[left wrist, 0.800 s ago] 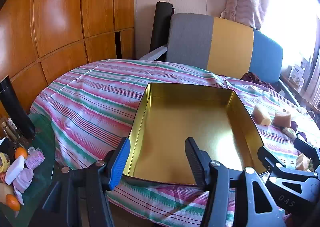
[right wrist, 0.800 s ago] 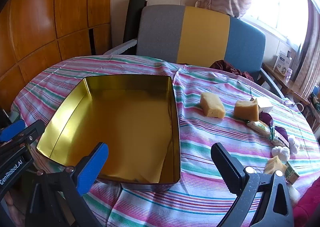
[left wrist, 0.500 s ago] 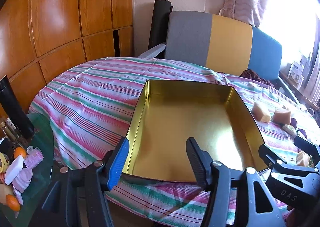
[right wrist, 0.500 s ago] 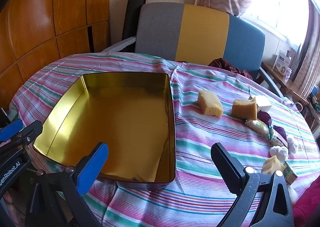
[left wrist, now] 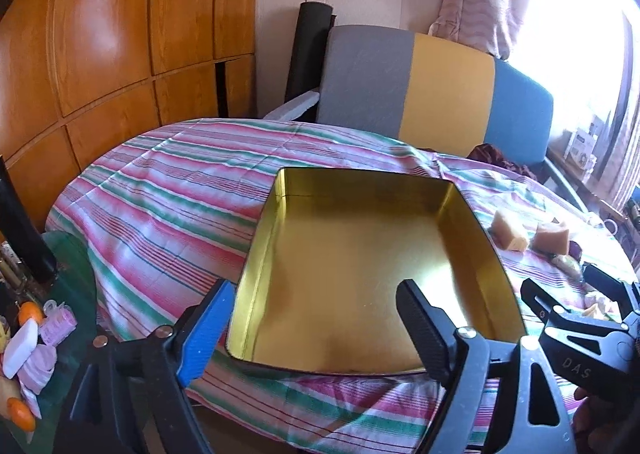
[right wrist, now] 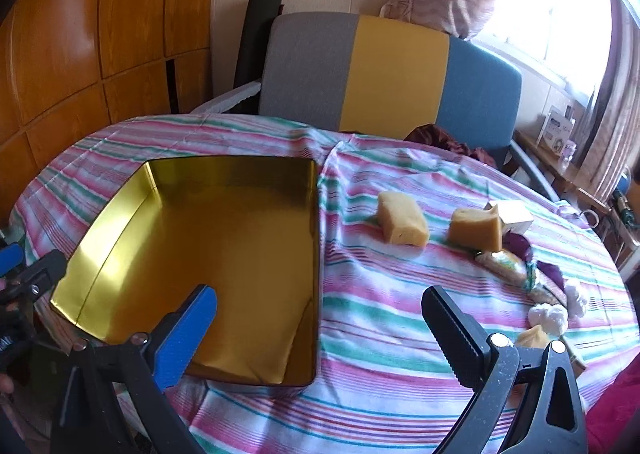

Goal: Organize objects

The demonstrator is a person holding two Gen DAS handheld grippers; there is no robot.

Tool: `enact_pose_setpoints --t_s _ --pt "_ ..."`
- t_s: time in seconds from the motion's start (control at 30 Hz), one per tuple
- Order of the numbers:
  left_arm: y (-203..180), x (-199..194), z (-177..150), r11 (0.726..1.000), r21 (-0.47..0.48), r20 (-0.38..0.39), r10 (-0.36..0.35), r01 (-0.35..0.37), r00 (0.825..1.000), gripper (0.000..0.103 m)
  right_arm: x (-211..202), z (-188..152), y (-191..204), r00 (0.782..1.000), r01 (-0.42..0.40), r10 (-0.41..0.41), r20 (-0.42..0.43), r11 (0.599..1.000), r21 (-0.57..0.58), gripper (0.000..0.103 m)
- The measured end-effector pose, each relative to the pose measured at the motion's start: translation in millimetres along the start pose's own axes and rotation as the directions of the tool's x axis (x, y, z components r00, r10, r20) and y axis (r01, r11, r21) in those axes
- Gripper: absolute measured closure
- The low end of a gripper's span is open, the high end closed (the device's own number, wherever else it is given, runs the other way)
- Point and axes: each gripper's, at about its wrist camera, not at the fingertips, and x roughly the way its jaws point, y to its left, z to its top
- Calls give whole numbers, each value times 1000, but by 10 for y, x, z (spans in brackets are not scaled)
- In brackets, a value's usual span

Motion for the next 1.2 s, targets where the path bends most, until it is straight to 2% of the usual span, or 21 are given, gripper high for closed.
enact_pose_setpoints --t_s 0.13,0.3,0.47,0.63,0.7,0.83,1.03,1.2 --pt "-85 6 -6 999 12 -15 -30 30 999 17 -43 -12 -75 1000 3 -3 15 1000 3 0" --pt "-220 54 -52 997 56 -46 -46 49 998 17 -115 -62 -181 999 -37 37 6 999 19 0" --pt "-303 42 -53 995 75 -51 -56 60 997 17 -151 -176 -446 993 -113 115 -11 986 123 0" --pt "-319 3 -46 997 68 -36 -34 37 999 17 -76 -239 -517 989 -128 138 -51 979 160 0" --pt "-324 14 -51 998 66 -40 -17 19 999 17 -58 -252 -485 989 -126 136 -61 981 148 0" --pt "-344 53 -74 996 80 -49 47 -43 998 25 -88 -251 -441 992 -110 116 -47 987 118 0" --pt "-299 103 -38 993 63 -38 106 -104 994 25 -143 -211 -448 997 -71 74 -25 994 77 0" --pt "-371 173 26 995 74 -39 75 -72 996 25 -144 -184 -587 999 -43 46 -26 994 97 0"
